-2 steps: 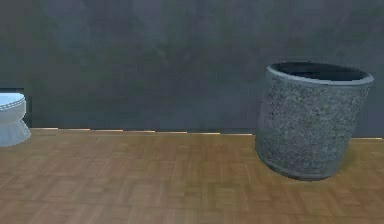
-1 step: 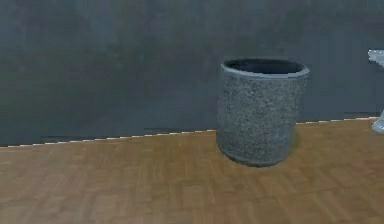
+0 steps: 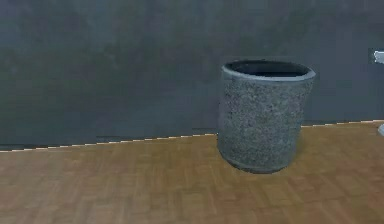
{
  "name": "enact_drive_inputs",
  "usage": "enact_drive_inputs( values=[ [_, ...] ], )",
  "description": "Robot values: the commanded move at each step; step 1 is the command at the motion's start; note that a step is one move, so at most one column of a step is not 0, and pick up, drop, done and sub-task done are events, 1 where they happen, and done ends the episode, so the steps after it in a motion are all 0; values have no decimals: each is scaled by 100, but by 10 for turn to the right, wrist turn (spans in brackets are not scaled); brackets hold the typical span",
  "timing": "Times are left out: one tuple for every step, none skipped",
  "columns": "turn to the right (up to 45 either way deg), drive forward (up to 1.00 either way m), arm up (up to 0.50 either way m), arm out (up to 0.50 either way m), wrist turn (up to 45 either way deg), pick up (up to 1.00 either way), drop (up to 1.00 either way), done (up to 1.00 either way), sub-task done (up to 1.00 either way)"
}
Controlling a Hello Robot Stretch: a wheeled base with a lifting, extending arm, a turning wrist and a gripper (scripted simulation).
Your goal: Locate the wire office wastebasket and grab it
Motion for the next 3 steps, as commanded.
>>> enact_drive_inputs(
  values=[
    [-450, 0, 0, 0, 0, 0, 0, 0, 0],
    [-30, 0, 0, 0, 0, 0, 0, 0, 0],
    [450, 0, 0, 0, 0, 0, 0, 0, 0]
  ],
)
